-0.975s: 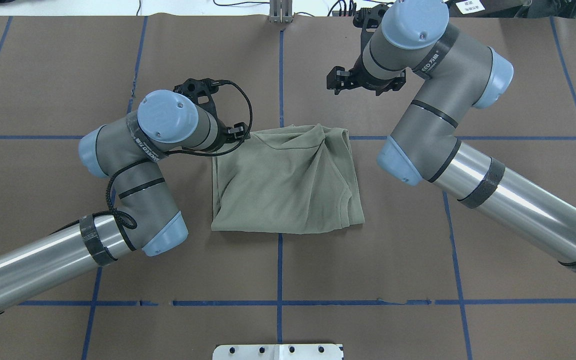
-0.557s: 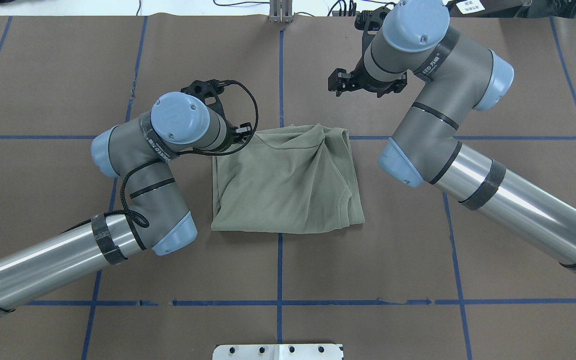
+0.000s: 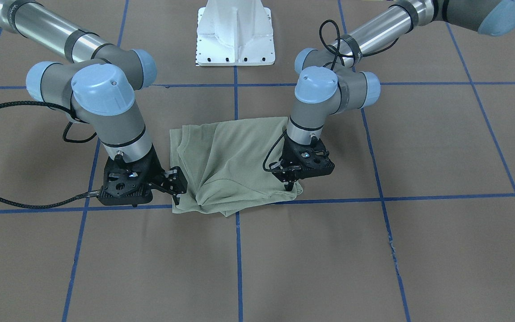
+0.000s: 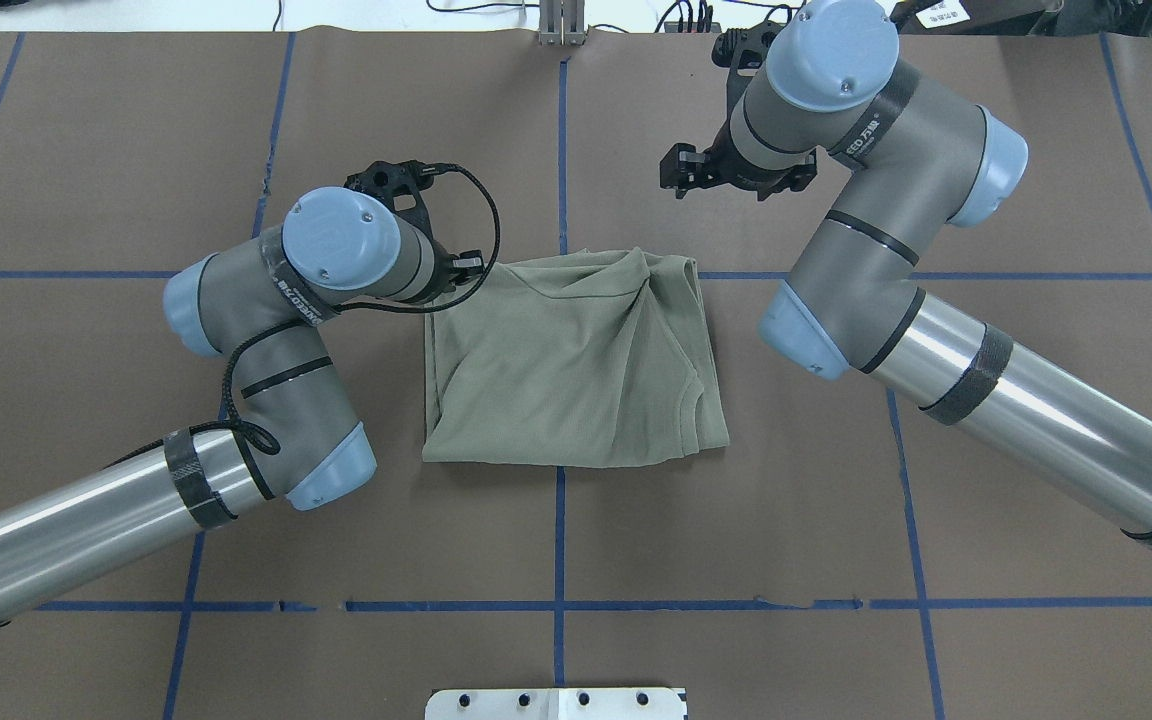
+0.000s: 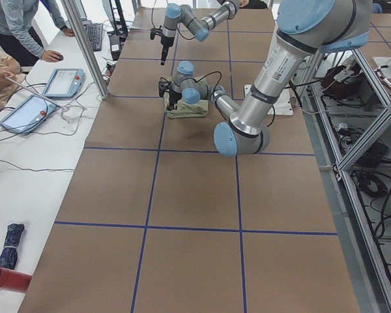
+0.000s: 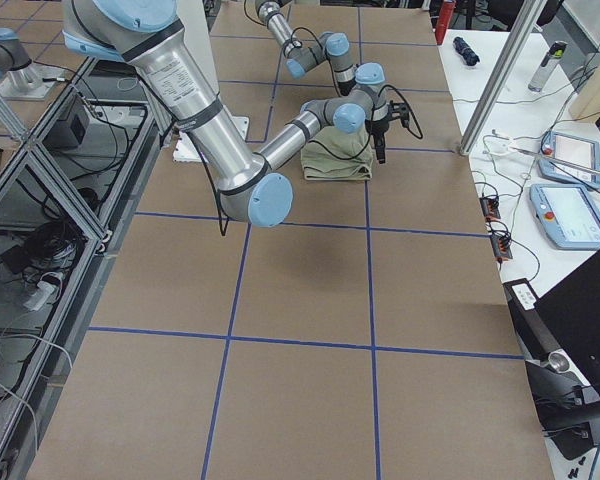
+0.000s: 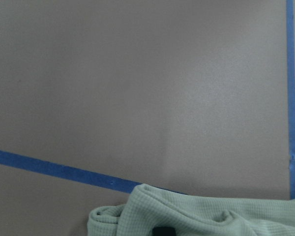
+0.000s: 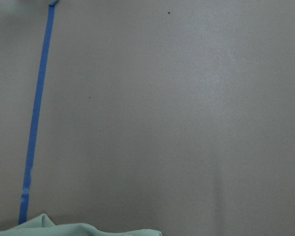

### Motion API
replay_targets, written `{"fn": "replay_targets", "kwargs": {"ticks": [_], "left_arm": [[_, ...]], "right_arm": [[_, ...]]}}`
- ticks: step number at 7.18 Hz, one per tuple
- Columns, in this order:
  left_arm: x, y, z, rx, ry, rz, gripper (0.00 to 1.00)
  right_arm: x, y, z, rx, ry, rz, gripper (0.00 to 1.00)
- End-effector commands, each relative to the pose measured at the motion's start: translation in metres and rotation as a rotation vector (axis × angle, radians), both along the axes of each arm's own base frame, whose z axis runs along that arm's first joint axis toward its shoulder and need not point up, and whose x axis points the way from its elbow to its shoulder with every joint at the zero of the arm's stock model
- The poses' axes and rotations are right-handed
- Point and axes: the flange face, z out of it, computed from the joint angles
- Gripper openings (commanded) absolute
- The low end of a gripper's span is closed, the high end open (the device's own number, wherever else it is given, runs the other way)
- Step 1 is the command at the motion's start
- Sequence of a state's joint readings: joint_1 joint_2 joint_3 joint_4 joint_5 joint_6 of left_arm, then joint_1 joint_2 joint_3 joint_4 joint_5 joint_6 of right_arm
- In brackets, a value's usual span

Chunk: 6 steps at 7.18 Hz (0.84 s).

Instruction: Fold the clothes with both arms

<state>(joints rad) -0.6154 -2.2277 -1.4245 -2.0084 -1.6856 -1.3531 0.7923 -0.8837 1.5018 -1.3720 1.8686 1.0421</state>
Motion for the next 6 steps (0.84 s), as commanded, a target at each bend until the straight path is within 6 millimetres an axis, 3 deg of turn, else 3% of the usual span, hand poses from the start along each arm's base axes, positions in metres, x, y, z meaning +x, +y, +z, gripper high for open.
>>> {"fn": "replay_targets", "kwargs": {"ticks": [1, 2, 3, 4, 5, 6], "left_arm": [[-0.053, -0.018, 0.023, 0.109, -0.053, 0.035, 0.0], [-0.079, -0.01, 0.024, 0.167, -0.067, 0.072, 0.99], [-0.103, 0.0, 0.018, 0.199, -0.087, 0.119, 1.0], [-0.128, 0.0, 0.001, 0.215, -0.119, 0.171, 1.0], [-0.171, 0.004, 0.008, 0.25, -0.184, 0.225, 1.0], [-0.234, 0.003, 0.03, 0.299, -0.239, 0.294, 1.0]], "right_arm": [[-0.001, 0.001, 0.007, 0.0, 0.011, -0.012, 1.0], [0.002, 0.002, 0.019, -0.011, 0.022, -0.019, 1.0], [0.012, -0.005, 0.021, 0.001, 0.035, -0.03, 1.0], [0.031, -0.013, 0.037, 0.018, 0.057, -0.069, 1.0], [0.074, -0.029, 0.063, 0.03, 0.06, -0.137, 1.0], [0.143, -0.041, 0.1, 0.058, 0.052, -0.214, 1.0]]}}
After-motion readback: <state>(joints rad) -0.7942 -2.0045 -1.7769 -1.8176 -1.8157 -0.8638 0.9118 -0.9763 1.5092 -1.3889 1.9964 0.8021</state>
